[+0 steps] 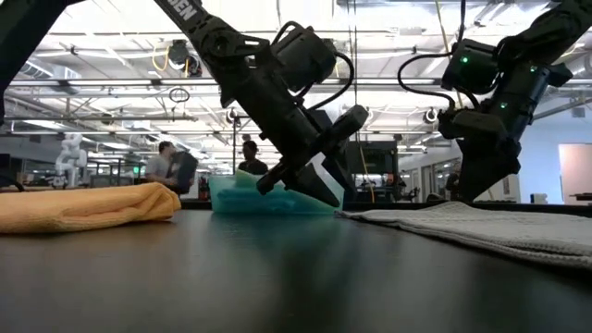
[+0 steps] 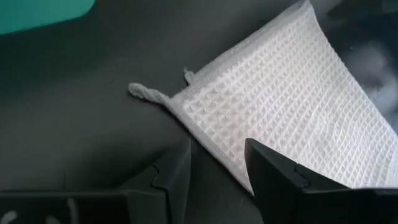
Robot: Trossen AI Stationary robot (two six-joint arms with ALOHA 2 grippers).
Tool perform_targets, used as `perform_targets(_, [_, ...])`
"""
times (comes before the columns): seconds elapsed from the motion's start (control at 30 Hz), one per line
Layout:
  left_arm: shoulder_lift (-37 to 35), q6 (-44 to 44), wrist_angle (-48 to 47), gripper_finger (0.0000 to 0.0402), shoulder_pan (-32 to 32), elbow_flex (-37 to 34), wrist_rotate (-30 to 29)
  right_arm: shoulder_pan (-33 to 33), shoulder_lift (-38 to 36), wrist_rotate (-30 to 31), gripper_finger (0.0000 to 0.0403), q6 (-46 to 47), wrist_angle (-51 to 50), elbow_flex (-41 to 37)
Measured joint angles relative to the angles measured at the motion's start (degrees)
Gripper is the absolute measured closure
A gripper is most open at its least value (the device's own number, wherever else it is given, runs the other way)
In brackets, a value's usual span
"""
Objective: Fold microfiber towels
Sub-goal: Fold the gray towel
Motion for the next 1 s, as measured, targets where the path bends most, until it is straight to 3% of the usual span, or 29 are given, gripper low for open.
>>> perform_targets(0.5, [0.44,0.02,-0.92,0.0247,2.16,0.00,1.35,-1.33,0.20,0.13,0.0248,-1.29,0.51,0.00])
perform_targets(1.0, [1.70,0.11,1.86,0.0247,3.49,0.02,-0.18,-1.30,7.27,0.19,0.0248,-1.02,5.89,0.00])
